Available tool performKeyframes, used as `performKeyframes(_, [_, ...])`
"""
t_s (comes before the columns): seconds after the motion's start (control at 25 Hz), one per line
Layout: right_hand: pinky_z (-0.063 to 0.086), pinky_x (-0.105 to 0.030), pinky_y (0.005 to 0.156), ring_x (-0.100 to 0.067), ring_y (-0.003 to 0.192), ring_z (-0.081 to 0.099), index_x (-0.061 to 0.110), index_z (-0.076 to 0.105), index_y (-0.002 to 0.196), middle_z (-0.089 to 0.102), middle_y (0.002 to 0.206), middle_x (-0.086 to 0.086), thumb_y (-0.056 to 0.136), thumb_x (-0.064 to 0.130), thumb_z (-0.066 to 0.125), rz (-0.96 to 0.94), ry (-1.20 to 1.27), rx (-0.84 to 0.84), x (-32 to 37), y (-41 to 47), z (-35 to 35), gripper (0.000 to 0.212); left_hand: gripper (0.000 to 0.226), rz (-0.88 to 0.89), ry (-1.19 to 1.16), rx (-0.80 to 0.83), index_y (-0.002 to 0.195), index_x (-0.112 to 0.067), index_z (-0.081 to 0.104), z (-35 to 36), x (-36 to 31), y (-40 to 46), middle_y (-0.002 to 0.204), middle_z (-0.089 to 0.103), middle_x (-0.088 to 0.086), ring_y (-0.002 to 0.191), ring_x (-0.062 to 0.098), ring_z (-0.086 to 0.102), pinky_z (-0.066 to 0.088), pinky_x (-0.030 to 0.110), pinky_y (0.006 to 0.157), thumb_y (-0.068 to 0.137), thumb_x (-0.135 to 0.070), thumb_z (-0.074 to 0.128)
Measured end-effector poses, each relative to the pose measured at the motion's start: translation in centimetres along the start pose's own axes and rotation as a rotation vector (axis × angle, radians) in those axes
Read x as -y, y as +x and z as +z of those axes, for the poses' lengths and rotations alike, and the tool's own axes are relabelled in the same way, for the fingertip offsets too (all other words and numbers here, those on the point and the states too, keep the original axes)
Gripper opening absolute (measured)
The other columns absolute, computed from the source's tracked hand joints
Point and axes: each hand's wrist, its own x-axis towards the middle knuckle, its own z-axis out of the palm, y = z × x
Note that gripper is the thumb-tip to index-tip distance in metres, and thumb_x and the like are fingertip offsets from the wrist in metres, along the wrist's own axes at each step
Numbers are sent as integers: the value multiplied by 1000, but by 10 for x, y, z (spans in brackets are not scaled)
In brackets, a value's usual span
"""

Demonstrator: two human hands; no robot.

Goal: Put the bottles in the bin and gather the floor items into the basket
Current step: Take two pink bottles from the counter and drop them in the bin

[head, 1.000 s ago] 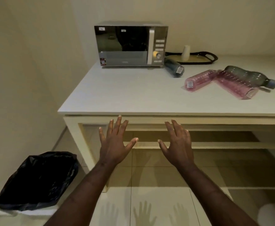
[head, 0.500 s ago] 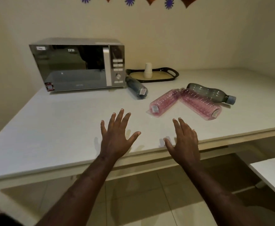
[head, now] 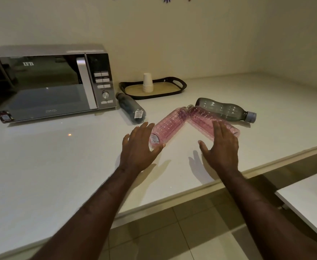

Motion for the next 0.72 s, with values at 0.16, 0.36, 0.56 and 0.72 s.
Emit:
performKeyframes(0.16, [29, -52, 115, -32, 140, 36, 16, 30, 148, 39, 153, -12, 83, 44, 68, 45, 39, -3, -35, 49, 3, 81, 79, -37, 7, 5, 145, -26, 33, 24, -22, 35, 148, 44, -1, 131, 22, 44, 38, 46, 105, 80, -62, 61])
performKeyframes(0.36, [43, -51, 103, -35, 125, 51, 16, 40, 141, 52, 140, -12, 76, 49, 72, 41, 28, 125, -78, 95, 11, 80, 81, -133, 66, 49, 137, -28, 39, 47, -46, 67, 133, 53, -2, 116, 22, 56, 49, 47, 95, 72, -69, 64])
performKeyframes(0.56, [48, -49, 97, -36, 121, 55, 20, 33, 147, 49, 143, -12, 68, 63, 73, 43, 58, 294, -96, 109, 27, 98, 94, -270, 128, 94, 140, -29, 36, 63, -58, 72, 135, 52, -1, 117, 24, 55, 51, 47, 94, 63, -67, 74])
performKeyframes(0.72, [52, -43, 88, -34, 109, 63, 22, 34, 145, 60, 128, -11, 64, 60, 78, 49, 75, 284, -101, 112, 34, 100, 82, -322, 103, 75, 133, -29, 42, 66, -58, 70, 126, 59, 2, 109, 25, 59, 55, 42, 89, 64, -52, 79])
